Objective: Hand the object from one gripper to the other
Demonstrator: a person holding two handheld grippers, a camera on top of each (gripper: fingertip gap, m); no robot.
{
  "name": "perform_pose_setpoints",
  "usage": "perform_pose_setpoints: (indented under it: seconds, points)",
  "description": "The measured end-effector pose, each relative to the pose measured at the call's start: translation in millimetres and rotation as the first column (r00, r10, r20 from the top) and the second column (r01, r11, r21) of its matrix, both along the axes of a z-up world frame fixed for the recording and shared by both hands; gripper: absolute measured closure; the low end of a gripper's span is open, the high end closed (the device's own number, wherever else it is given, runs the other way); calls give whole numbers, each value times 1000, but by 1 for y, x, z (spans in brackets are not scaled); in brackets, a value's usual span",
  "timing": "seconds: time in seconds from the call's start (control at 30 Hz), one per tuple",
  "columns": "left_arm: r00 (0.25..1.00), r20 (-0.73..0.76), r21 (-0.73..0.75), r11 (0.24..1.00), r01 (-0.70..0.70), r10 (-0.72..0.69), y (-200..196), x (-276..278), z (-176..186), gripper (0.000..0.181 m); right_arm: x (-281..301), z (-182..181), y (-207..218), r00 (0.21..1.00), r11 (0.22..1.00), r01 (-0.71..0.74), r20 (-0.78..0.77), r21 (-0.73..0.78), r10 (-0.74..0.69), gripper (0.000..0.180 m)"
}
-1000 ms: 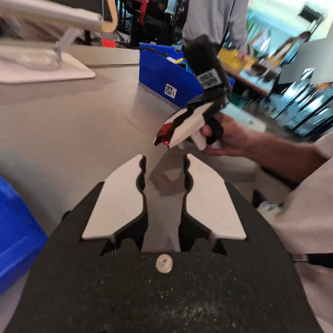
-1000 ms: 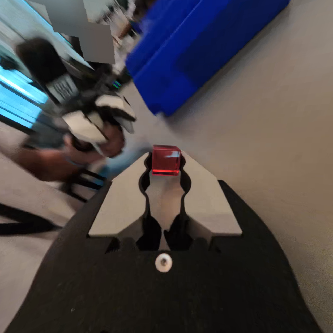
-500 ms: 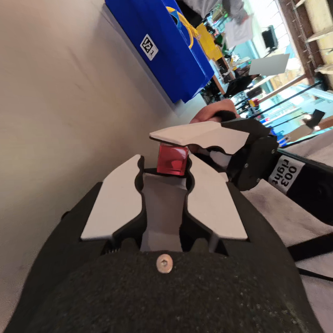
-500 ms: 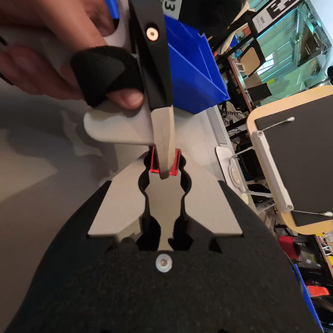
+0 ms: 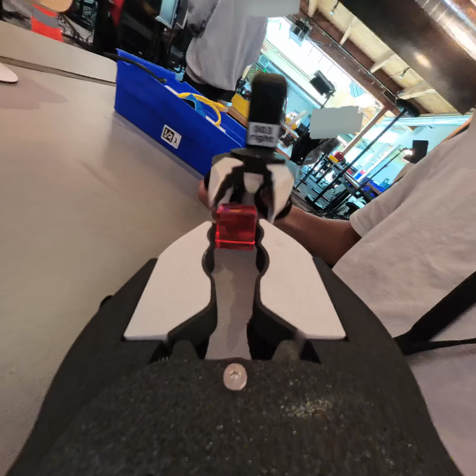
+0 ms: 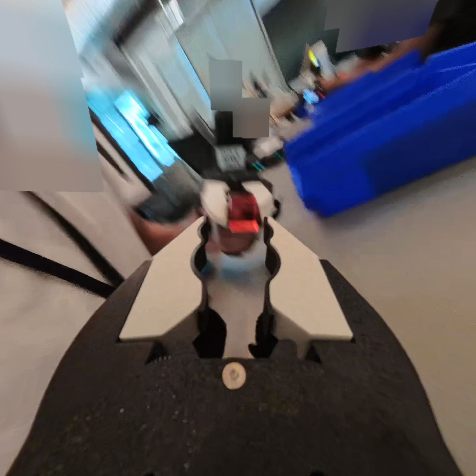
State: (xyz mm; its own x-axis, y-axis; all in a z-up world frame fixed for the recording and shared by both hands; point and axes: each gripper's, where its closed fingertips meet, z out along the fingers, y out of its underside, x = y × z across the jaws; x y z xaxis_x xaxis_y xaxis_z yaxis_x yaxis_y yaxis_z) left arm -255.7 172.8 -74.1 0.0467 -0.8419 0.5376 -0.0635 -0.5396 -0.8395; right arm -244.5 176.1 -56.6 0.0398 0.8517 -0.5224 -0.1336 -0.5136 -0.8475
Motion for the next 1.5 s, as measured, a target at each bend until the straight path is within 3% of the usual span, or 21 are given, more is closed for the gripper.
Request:
perform_pose_setpoints:
  seconds: [0.07,0.2,0.57,0.7,0.77,0.83,0.93,1.0,1.07,1.13,1.23,1.3,1.37,1.5]
  points:
    - [999,-9,30,999,33,-33,-7,2,0,153,14,28,3,965,986,-83,-258,-143,44,147]
    - [999,-33,48,998,41,-39,-18,7,-2,153,-5,3,-6,997,996,-50,-59,-68,46,145]
    - [1000,-19,45,999,-1,2,-20,10,-2,153,-18,-7,-12,998,999,-42,45,-24,43,156]
    - [994,-43,2,995,-102,102,1,0,-11,124,-5,-14,6,986,994,88,138,64,-97,156]
    - [980,-101,124,979,-159,172,12,-8,-15,114,-1,-17,13,989,995,93,121,-46,-87,156]
    - [952,-208,347,927,-142,223,16,-13,-24,107,-2,-26,18,997,966,56,69,-251,-40,156]
    - [908,-324,574,818,-34,265,11,-11,-36,104,-12,-40,16,998,842,-68,-43,-535,53,156]
    - [921,-309,633,774,12,238,0,-6,-33,105,-21,-43,2,978,723,-210,-136,-658,161,156]
    - [947,-284,625,778,66,148,-16,-2,-27,115,-24,-37,-13,935,627,-352,-232,-694,268,155]
    - [962,-263,592,799,108,65,-28,-1,-23,127,-26,-42,-28,906,582,-400,-210,-708,367,156]
    - [968,-252,587,793,164,-14,-42,1,-20,144,-25,-44,-33,888,540,-430,-233,-724,396,156]
    - [962,-272,593,785,178,-13,-43,2,-22,155,-24,-46,-33,889,541,-428,-229,-724,397,155]
    - [960,-280,600,781,173,2,-40,1,-24,155,-24,-47,-29,899,570,-412,-214,-711,383,155]
    - [956,-266,575,816,56,122,-13,-9,-22,155,-12,-37,1,945,695,-326,-217,-641,243,142]
